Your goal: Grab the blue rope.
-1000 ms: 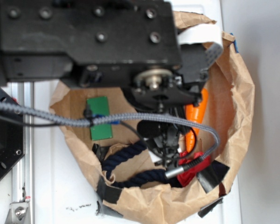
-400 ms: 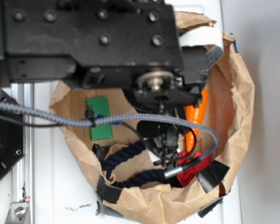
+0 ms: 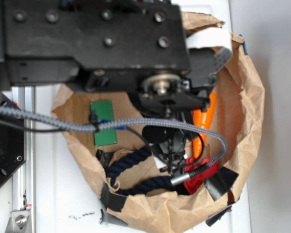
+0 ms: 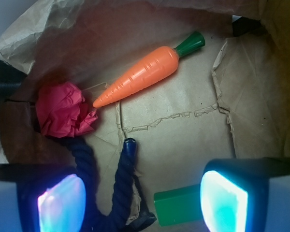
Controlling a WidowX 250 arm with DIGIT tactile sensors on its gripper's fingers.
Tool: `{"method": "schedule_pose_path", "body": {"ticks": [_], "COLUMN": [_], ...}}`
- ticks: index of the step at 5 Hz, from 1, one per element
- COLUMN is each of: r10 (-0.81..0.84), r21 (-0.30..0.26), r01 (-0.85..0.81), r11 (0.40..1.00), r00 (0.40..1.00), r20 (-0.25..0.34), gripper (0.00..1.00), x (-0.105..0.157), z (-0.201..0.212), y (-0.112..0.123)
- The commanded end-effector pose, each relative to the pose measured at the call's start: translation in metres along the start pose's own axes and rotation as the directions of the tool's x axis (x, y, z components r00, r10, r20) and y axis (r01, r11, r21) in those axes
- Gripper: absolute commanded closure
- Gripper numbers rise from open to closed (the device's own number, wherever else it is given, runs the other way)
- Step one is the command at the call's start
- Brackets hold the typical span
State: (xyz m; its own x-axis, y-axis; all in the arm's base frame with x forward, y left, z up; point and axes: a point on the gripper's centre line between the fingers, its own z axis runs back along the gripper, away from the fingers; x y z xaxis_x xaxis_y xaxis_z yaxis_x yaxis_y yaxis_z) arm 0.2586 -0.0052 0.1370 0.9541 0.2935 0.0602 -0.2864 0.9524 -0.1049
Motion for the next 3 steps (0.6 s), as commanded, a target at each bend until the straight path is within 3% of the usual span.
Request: {"method": "schedule_pose_path", "body": {"ticks": [1,2,3], "r10": [-0.069,-0.069,-0.066], "r21": [0.108,0.156,0.166], "r01": [0.064,0.061,0.057], "r11": [0.992,0.986,0.985], "r00": [0.997,0.996,0.996], "r20": [0.041,0.047,0.052], "gripper": [0.0,0.0,0.0], "x": [-0.017,-0.021,-0.022], "z": [-0.034,-0.049,-0.058], "y": [-0.018,-0.02,-0.016]}}
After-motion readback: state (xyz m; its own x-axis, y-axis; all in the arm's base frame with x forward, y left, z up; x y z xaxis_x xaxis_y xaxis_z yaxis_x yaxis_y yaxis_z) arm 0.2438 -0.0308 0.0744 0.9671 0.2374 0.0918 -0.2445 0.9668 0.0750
